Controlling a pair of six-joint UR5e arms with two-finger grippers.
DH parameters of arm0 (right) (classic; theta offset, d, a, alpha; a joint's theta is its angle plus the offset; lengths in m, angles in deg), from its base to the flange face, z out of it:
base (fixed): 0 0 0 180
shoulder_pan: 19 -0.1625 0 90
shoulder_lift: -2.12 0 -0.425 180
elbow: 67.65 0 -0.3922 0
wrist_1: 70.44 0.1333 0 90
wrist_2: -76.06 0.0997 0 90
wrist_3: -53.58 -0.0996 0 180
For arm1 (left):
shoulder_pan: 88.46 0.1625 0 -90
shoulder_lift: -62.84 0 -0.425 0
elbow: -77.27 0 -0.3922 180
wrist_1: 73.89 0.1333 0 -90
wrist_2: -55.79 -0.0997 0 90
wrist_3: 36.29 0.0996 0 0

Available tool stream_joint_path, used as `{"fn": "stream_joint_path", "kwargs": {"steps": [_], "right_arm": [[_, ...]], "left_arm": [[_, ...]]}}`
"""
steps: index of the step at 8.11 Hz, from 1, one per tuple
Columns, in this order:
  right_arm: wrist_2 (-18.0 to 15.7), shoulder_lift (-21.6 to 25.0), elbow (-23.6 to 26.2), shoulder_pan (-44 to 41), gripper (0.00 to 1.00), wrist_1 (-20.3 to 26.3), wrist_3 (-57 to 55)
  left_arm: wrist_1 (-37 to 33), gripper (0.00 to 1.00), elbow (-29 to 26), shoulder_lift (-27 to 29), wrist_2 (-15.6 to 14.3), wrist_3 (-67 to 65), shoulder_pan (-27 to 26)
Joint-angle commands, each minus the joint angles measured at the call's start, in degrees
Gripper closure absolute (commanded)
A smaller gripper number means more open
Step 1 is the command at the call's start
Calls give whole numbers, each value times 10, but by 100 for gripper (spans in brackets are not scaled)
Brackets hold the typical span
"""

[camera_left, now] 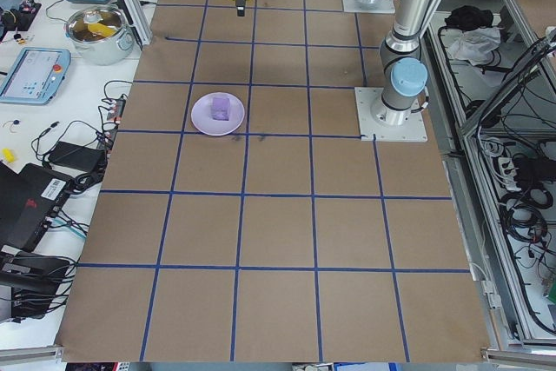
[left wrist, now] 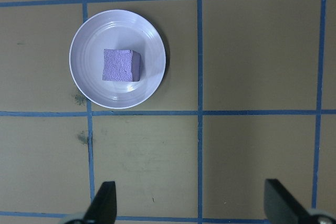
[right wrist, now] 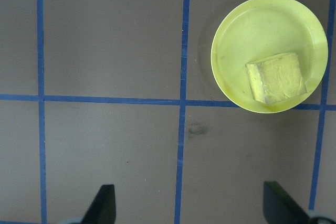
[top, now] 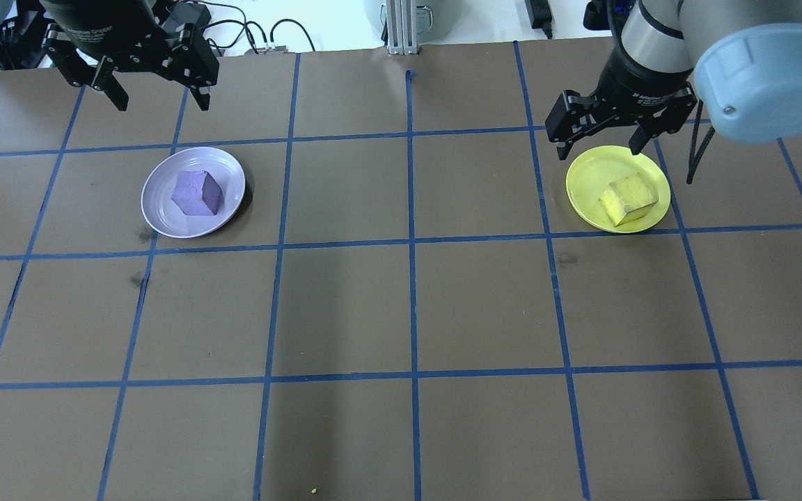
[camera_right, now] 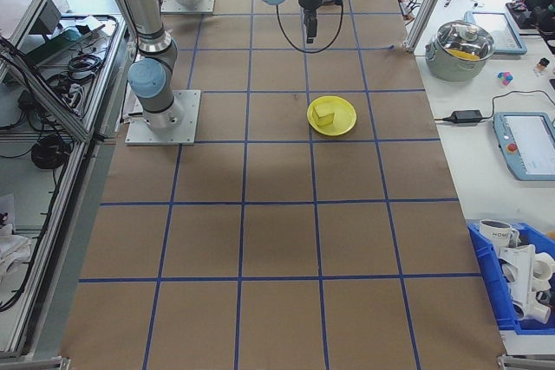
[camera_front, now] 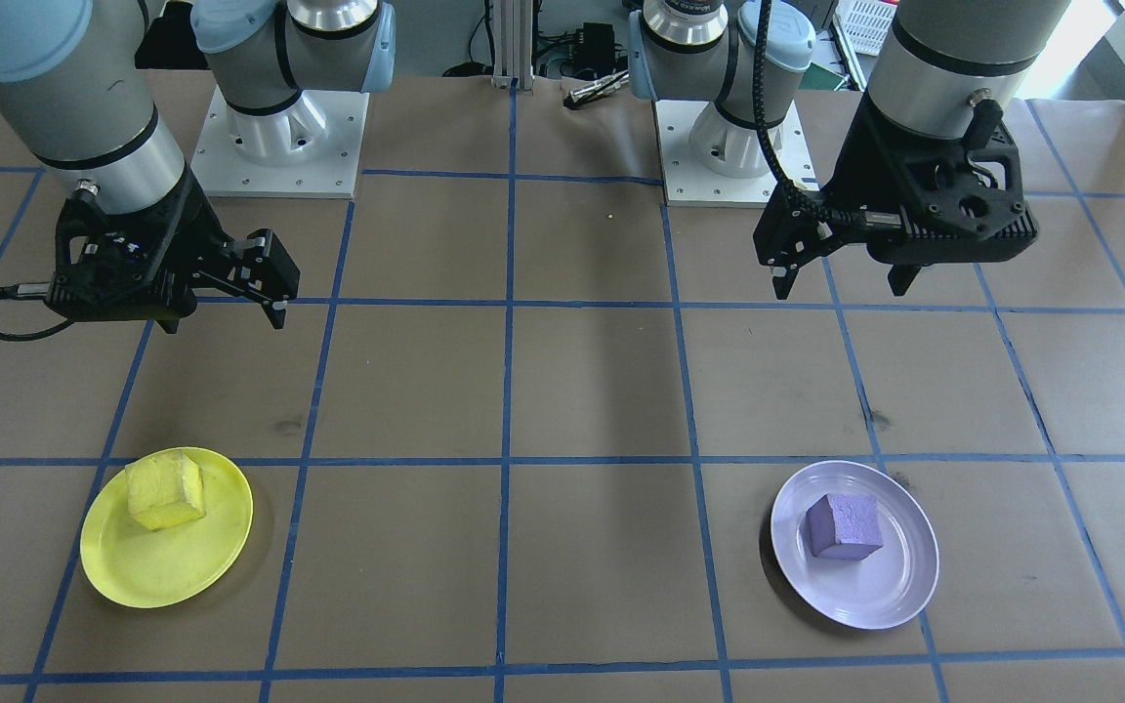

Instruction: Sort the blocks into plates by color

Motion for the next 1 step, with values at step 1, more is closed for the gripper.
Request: {"fn": "stream_joint_path", "kwargs": {"steps": [1], "right_arm": [[-5, 0, 1, 0, 0, 1, 0]], "left_arm": [[0, 0, 0, -9, -2, -2, -2]]}}
